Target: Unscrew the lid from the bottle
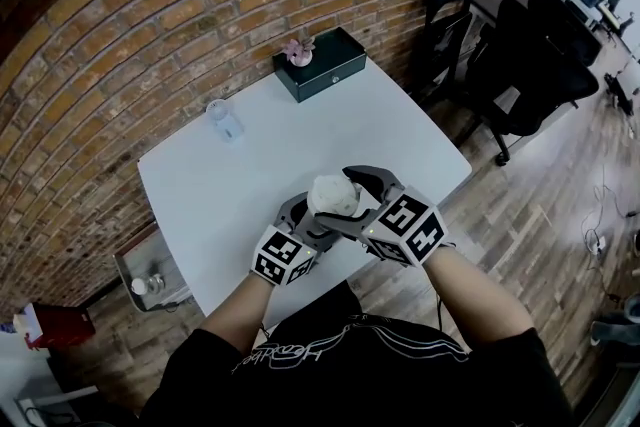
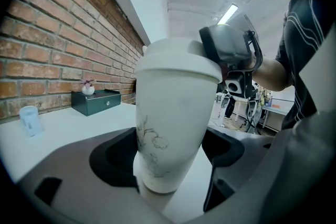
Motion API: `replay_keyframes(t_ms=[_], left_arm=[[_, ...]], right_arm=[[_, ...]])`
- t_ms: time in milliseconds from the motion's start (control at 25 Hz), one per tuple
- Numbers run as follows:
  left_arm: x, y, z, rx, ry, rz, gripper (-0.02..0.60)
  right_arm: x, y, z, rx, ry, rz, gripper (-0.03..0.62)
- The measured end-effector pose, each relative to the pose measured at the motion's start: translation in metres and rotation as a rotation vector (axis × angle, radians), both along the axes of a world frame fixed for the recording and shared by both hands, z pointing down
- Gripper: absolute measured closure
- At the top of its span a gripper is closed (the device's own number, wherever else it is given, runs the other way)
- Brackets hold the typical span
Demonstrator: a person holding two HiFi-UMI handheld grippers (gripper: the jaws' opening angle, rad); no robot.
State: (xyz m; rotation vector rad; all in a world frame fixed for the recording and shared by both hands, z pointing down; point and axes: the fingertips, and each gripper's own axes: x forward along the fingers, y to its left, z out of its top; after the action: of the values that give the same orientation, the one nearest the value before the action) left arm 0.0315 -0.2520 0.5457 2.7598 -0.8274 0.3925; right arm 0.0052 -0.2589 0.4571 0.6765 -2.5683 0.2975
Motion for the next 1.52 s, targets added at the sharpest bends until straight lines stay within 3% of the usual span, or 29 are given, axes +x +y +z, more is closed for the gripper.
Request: replay_keyframes(t_ms=[280,760,1000,1280,1400,1520], left_arm=[[0.002,0.001,-0.001,-0.001,-0.001,0.012,0.178],[0.001,0.003,0.0,-0.006,-0.004,0.021,0.178],[0.001,0.003,0.0,-0.008,-0.003,0.028,0.178],[0.001,0.003,0.0,-0.011,-0.002,0.031,0.178],[0.0,0.002,0.001,-0.012,-0.004,0.027,0.178],[0.001,0.001,0.002,-0.012,-0.006,0.022,0.178]], right_arm=[[0.0,0.003,-0.001,0.004,0.003,-0.137,0.215],[-0.005,0.012,0.002,-0.006,0.022,-0.619,0.214],[-0.006,0.015,0.001,-0.036,0.062,-0.772,0.214],[-0.008,0.013,-0.001,-0.068,0.018,-0.73,0.209],[-0.008,0.009,-0.005,-0.051,-0.012,-0.636,0.183],[-0.004,0.001,-0.018,-0.007,-0.079,-0.463,0.216]])
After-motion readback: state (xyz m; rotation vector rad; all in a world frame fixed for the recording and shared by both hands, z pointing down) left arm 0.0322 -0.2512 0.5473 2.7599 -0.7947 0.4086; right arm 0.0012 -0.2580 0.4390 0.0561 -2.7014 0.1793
